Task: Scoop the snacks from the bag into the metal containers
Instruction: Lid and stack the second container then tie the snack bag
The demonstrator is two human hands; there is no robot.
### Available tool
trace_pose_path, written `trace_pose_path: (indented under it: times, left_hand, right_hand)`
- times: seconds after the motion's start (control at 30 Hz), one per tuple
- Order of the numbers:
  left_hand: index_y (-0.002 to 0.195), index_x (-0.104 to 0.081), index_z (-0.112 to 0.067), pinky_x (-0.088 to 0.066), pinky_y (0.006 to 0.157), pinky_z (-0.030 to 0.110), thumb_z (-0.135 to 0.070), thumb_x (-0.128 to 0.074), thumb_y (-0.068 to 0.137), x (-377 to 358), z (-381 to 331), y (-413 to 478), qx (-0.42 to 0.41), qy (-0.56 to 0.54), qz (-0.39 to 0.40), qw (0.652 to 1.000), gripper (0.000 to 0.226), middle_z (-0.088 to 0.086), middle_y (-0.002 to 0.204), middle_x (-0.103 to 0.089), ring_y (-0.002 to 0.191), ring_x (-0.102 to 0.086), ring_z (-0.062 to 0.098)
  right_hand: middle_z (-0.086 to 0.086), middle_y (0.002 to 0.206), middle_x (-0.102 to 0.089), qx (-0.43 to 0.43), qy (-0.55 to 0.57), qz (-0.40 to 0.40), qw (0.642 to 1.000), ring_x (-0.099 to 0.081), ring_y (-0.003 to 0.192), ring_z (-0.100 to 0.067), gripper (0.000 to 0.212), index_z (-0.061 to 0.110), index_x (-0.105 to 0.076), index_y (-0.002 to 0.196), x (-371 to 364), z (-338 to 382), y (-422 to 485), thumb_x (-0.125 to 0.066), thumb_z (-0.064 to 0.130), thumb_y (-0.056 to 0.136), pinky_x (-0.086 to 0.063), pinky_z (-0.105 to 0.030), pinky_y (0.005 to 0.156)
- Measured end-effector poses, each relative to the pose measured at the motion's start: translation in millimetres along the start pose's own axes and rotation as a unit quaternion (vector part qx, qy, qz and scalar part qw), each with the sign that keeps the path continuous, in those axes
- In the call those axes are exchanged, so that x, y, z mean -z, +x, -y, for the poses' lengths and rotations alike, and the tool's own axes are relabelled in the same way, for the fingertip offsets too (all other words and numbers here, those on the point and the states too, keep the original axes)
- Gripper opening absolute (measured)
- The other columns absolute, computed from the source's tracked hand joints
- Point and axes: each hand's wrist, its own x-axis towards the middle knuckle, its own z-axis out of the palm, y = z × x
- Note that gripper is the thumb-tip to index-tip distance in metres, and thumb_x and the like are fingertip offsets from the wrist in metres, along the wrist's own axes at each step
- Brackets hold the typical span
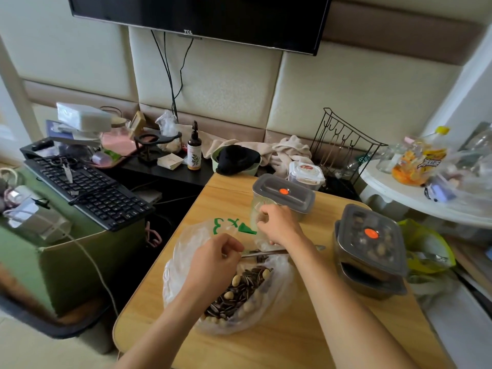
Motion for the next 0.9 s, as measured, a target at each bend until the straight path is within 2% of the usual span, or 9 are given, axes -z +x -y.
trace_pose_path:
  times: [0.07, 0.17, 0.27, 0.33, 0.53, 0.6, 0.7, 0.8, 0.9]
  left_hand:
    - [0.090, -0.069, -0.024, -0.057, 0.068, 0.046, -0.008, -0.056, 0.096, -1.3, -1.1, 0.7, 0.000, -0.009, -0.002, 1.000, 0.022, 0.005, 0.083, -0.071, 0.072, -0.069, 0.026]
    - [0.089, -0.069, -0.025, -0.059, 0.067, 0.045, -0.008, -0.057, 0.097, -3.6, -0.6, 3.8, 0.000, -0.016, -0.001, 1.000, 0.022, 0.002, 0.083, -0.071, 0.072, -0.070, 0.022]
    - [0.089, -0.070, -0.025, -0.056, 0.061, 0.039, -0.009, -0.058, 0.097, -6.7, 2.0, 8.5, -0.002, -0.016, -0.002, 1.000, 0.022, 0.000, 0.080, -0.070, 0.065, -0.067, 0.018]
    - [0.089, -0.070, -0.026, -0.052, 0.054, 0.031, -0.009, -0.058, 0.097, -8.8, 3.7, 11.0, -0.002, -0.016, -0.001, 1.000, 0.022, 0.000, 0.079, -0.069, 0.055, -0.061, 0.009]
    - [0.091, -0.071, -0.024, -0.046, 0.048, 0.024, -0.008, -0.058, 0.098, -11.3, 6.6, 13.6, 0.002, -0.023, 0.004, 1.000, 0.022, 0.000, 0.081, -0.068, 0.047, -0.054, 0.003]
    - [0.091, -0.070, -0.024, -0.047, 0.049, 0.023, -0.009, -0.058, 0.098, -11.2, 6.8, 13.4, 0.001, -0.025, 0.003, 1.000, 0.021, 0.000, 0.081, -0.068, 0.049, -0.055, 0.004]
    - [0.090, -0.070, -0.025, -0.047, 0.050, 0.025, -0.010, -0.059, 0.098, -10.9, 5.3, 12.4, 0.001, -0.020, 0.001, 1.000, 0.021, 0.000, 0.081, -0.069, 0.054, -0.058, 0.009]
    - [0.092, -0.070, -0.026, -0.050, 0.054, 0.029, -0.010, -0.058, 0.098, -10.3, 3.8, 11.6, 0.004, -0.018, 0.000, 1.000, 0.021, 0.000, 0.083, -0.069, 0.059, -0.061, 0.013]
    - [0.104, -0.067, -0.025, -0.059, 0.063, 0.034, -0.015, -0.056, 0.101, -8.4, 0.1, 9.5, 0.003, -0.055, -0.011, 0.998, 0.015, 0.001, 0.092, -0.069, 0.070, -0.069, 0.015]
  right_hand:
    - [0.000, 0.099, -0.070, -0.006, 0.005, 0.011, 1.000, -0.072, 0.070, -0.019, 0.007, 0.018, -0.065, 0.096, 2.9, -3.9, 0.2, -0.061, 0.012, 0.097, -0.061, -0.038, 0.068]
    - [0.004, 0.091, -0.069, -0.012, 0.025, 0.047, 0.999, -0.068, 0.049, -0.004, 0.004, 0.018, -0.061, 0.103, 7.4, -8.4, -0.3, -0.062, 0.020, 0.099, -0.046, -0.024, 0.053]
    - [0.003, 0.086, -0.072, -0.025, 0.078, 0.052, 0.995, -0.067, 0.047, -0.003, 0.016, 0.017, -0.062, 0.102, 12.1, -9.7, -1.8, -0.065, 0.032, 0.098, -0.050, -0.027, 0.063]
    - [0.004, 0.089, -0.071, -0.030, 0.110, 0.035, 0.993, -0.067, 0.048, -0.006, 0.016, 0.015, -0.063, 0.098, 11.9, -11.8, -0.3, -0.068, 0.030, 0.097, -0.054, -0.029, 0.066]
    - [0.004, 0.094, -0.065, -0.066, 0.256, -0.031, 0.964, -0.061, 0.083, -0.015, 0.022, 0.018, -0.060, 0.096, 3.9, -20.6, 3.7, -0.079, 0.014, 0.088, -0.051, -0.029, 0.071]
    - [0.002, 0.094, -0.064, -0.069, 0.310, -0.027, 0.948, -0.060, 0.079, -0.014, 0.021, 0.017, -0.061, 0.102, 2.0, -21.3, 1.4, -0.078, 0.012, 0.089, -0.049, -0.027, 0.066]
    - [0.000, 0.092, -0.067, -0.070, 0.373, -0.025, 0.925, -0.059, 0.059, -0.011, 0.007, 0.016, -0.067, 0.102, -0.8, -21.6, -5.0, -0.070, 0.018, 0.097, -0.050, -0.029, 0.062]
    - [0.001, 0.091, -0.071, -0.077, 0.384, -0.091, 0.916, -0.064, 0.056, -0.011, 0.007, 0.019, -0.069, 0.096, -5.6, -19.8, -13.8, -0.063, 0.021, 0.100, -0.051, -0.034, 0.062]
    - [0.002, 0.088, -0.070, -0.071, 0.401, -0.182, 0.895, -0.063, 0.056, -0.010, 0.010, 0.022, -0.069, 0.094, -4.4, -13.1, -25.4, -0.062, 0.024, 0.102, -0.053, -0.031, 0.060]
